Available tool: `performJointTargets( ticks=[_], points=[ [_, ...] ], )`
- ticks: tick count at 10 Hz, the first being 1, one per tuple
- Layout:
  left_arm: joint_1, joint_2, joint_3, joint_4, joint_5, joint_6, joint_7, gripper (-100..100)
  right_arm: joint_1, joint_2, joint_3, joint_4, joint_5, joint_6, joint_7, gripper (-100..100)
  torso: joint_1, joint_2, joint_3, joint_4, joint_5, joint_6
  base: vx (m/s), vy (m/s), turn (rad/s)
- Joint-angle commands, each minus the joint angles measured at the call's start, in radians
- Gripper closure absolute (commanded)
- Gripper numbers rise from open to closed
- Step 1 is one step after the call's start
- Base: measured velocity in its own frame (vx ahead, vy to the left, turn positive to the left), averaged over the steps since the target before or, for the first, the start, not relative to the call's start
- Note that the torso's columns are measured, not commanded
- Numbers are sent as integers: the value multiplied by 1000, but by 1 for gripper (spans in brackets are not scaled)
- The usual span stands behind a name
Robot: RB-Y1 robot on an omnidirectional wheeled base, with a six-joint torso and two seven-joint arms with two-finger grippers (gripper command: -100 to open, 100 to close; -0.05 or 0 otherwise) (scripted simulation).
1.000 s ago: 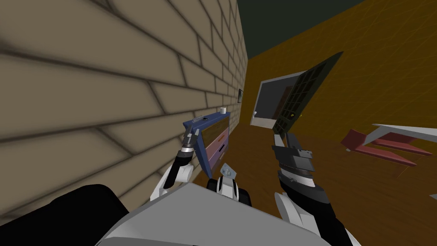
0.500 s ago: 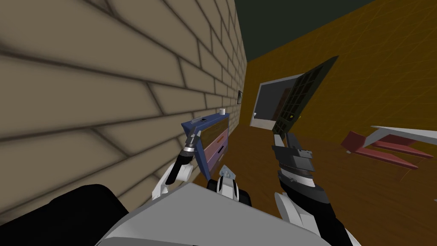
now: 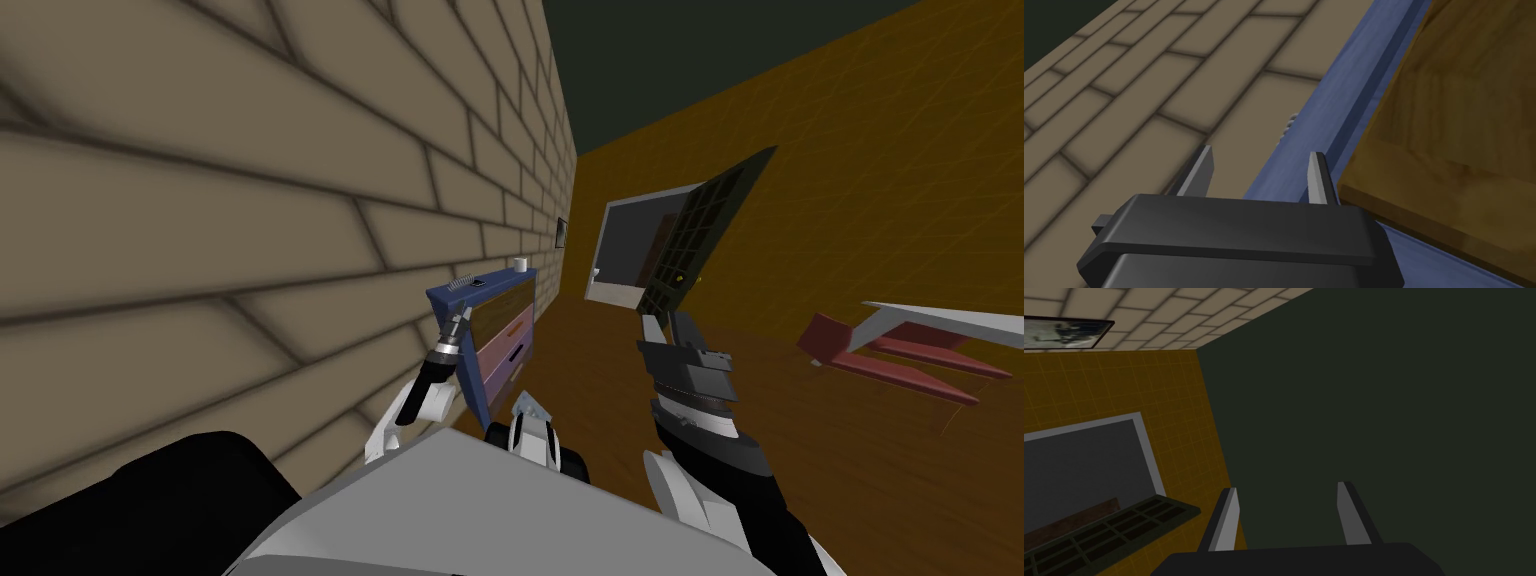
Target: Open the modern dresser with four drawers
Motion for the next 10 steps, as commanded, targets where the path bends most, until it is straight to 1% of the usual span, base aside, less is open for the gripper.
performJointTargets(
  ticks=[1, 2, 3, 4, 6, 7, 8, 9, 10],
  points=[
    [-14, -2, -11, 40, 0, 35, 0, -100, 0, 0, 0, 0, 0, 0, 0, 0, -2, -2, -2, -1, -1, 1, 42, -36, -69],
    [-20, -5, -13, 53, -1, 49, -1, -100, 0, 0, 0, 0, 0, 0, 0, 0, -2, 0, -1, 1, -1, -2, 65, -54, -112],
    [-26, -4, -16, 68, -1, 64, -3, -100, 0, 0, 0, 0, 0, 0, 0, 0, 2, 11, 6, 6, -2, -10, 77, -61, -38],
    [-33, 0, -18, 82, -2, 78, -4, -100, 0, 0, 0, 0, 0, 0, 0, 0, 9, 17, 10, 9, 0, -12, 91, -52, -40],
    [-46, 9, -24, 113, -3, 110, -8, -100, 0, 0, 0, 0, 0, 0, 0, 0, 9, 31, 19, 15, -1, -14, 82, -40, -35],
    [-54, 8, -27, 130, -4, 129, -10, -100, 0, 0, 0, 0, 0, 0, 0, 0, 9, 31, 19, 14, -1, -14, 64, -39, -44],
    [-62, 0, -30, 147, -4, 147, -12, -100, 0, 0, 0, 0, 0, 0, 0, 0, 8, 29, 18, 14, -1, -14, 63, -35, -54],
    [-70, -17, -33, 164, -5, 165, -14, -100, 0, 0, 0, 0, 0, 0, 0, 0, 7, 29, 18, 14, -1, -14, 86, -48, -51],
    [-76, -44, -36, 178, -6, 181, -15, -100, 0, 0, 0, 0, 0, 0, 0, 0, 5, 29, 18, 14, -2, -15, 84, -55, -36]
  ],
)
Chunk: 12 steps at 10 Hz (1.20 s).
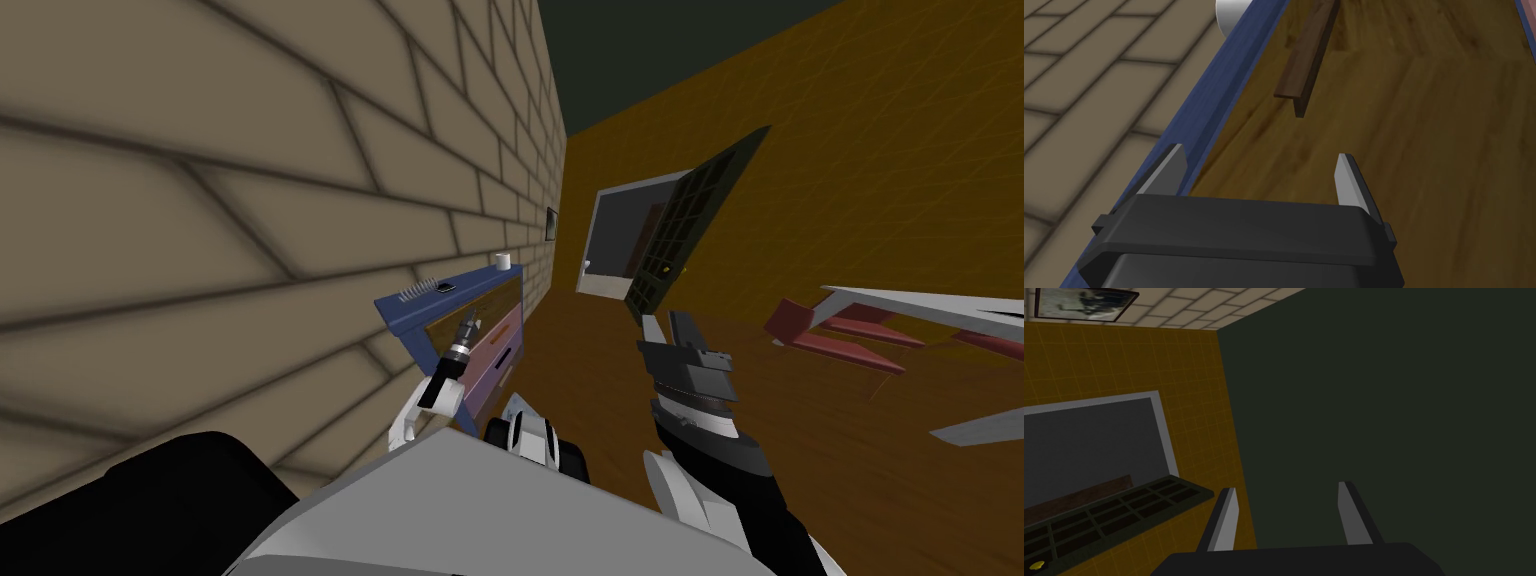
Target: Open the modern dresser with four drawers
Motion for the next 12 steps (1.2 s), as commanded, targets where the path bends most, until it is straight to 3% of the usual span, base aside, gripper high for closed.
performJointTargets(
  ticks=[1, 4, 5, 12],
  points=[
    [-15, -48, -2, 36, 1, 32, 0, -100, 0, 0, 0, 0, 0, 0, 0, 0, 0, 1, 0, 0, 0, 0, 63, -39, -18],
    [-21, -108, -4, 49, 1, 47, -1, -100, 0, 0, 0, 0, 0, 0, 0, 0, 2, 4, 2, 1, 1, 0, 27, -15, -13],
    [-21, -96, -4, 46, 1, 46, -1, -100, 0, 0, 0, 0, 0, 0, 0, 0, 2, 3, 2, 1, 0, 0, 5, -4, -2],
    [-241, -88, 41, 208, 31, 99, -35, -100, 0, 0, 0, 0, 0, 0, 0, 0, 1, 1, 1, 0, 0, 0, -46, -4, 25]
  ],
)
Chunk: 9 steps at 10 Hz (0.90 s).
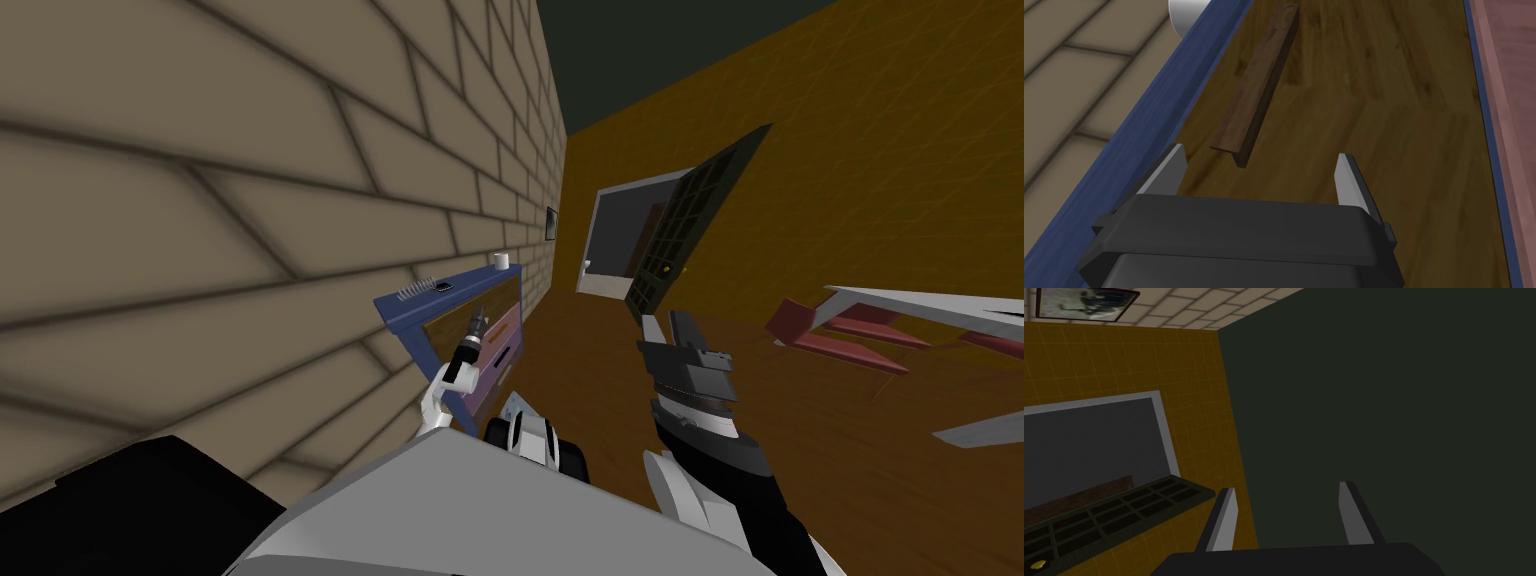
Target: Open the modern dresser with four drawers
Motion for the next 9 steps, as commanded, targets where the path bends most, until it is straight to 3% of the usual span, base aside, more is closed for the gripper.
performJointTargets(
  ticks=[1, 2, 4, 5, 6, 9],
  points=[
    [-80, 6, 17, 54, 12, 24, -12, -100, 0, 0, 0, 0, 0, 0, 0, 0, 0, 0, 0, 0, 0, 0, -42, -2, 23],
    [-89, 6, 17, 54, 12, 24, -12, -100, 0, 0, 0, 0, 0, 0, 0, 0, 0, 0, 0, 0, 0, 0, -28, 4, 10],
    [-153, 8, 30, 101, 21, 39, -22, -100, 0, 0, 0, 0, 0, 0, 0, 0, 0, 0, 0, 0, 0, 0, -34, 2, 23],
    [-135, 9, 26, 85, 19, 37, -18, -100, 0, 0, 0, 0, 0, 0, 0, 0, 0, 1, 0, 0, 0, 0, -19, -1, 2],
    [-89, 6, 17, 54, 12, 24, -12, 100, 0, 0, 0, 0, 0, 0, 0, 0, 0, 0, 0, 0, 0, 0, 30, -2, -36],
    [-24, 3, 4, 8, 4, 9, -3, 100, 0, 0, 0, 0, 0, 0, 0, 0, 4, -7, -4, -7, 4, -1, 49, 3, -26]
  ],
)
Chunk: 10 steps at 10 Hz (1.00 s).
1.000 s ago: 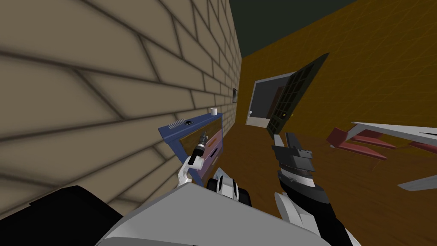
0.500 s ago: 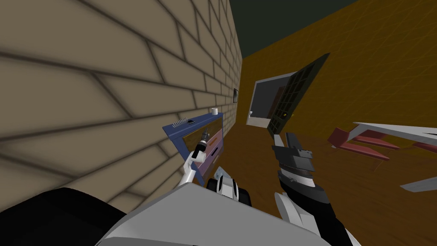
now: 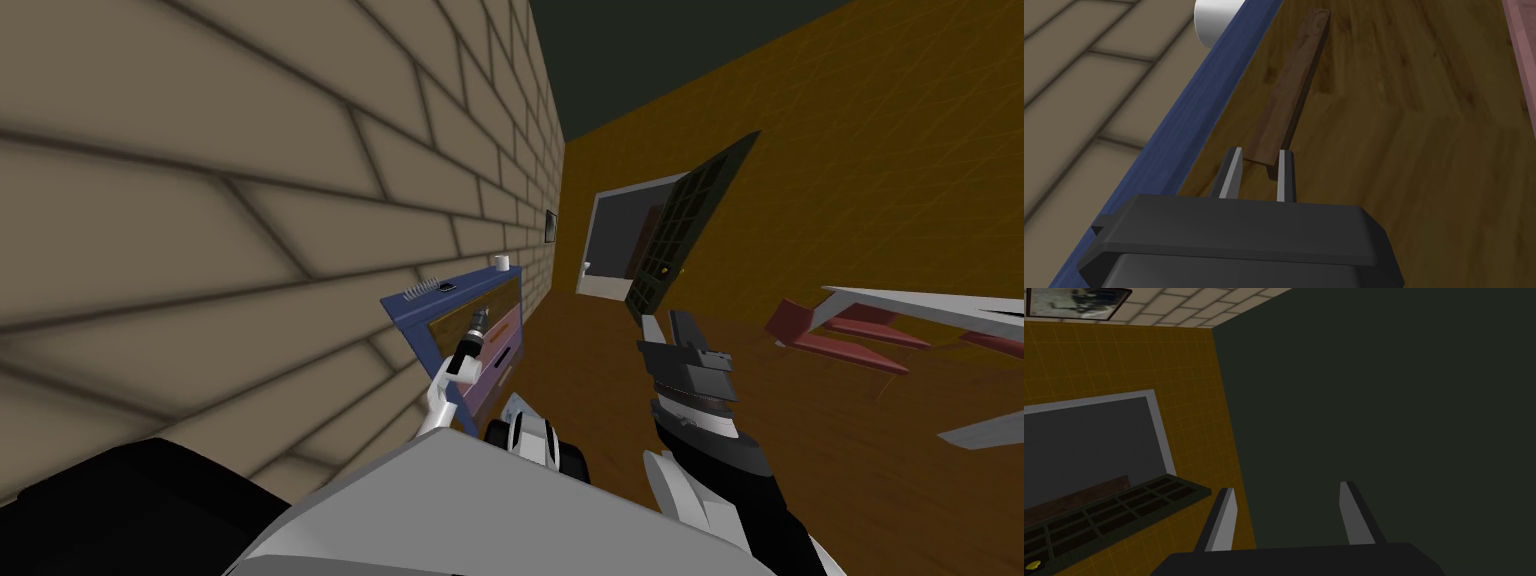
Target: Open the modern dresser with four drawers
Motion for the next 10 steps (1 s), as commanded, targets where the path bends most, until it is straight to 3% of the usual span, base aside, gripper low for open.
performJointTargets(
  ticks=[1, 8, 9, 10],
  points=[
    [74, -1, -13, -43, -8, -10, 12, 100, 0, 0, 0, 0, 0, 0, 0, 0, 2, 1, 1, -1, 1, -1, 44, 2, -27],
    [176, -5, -33, -112, -21, -32, 26, 100, 0, 0, 0, 0, 0, 0, 0, 0, 6, 4, 4, -2, 4, -5, 28, 0, -16],
    [208, -6, -39, -136, -26, -40, 31, 100, 0, 0, 0, 0, 0, 0, 0, 0, 6, 5, 4, -2, 4, -5, 28, 0, -20],
    [208, -6, -39, -136, -26, -40, 31, 100, 0, 0, 0, 0, 0, 0, 0, 0, 7, 5, 5, -2, 4, -5, 26, 1, -12]
  ],
)
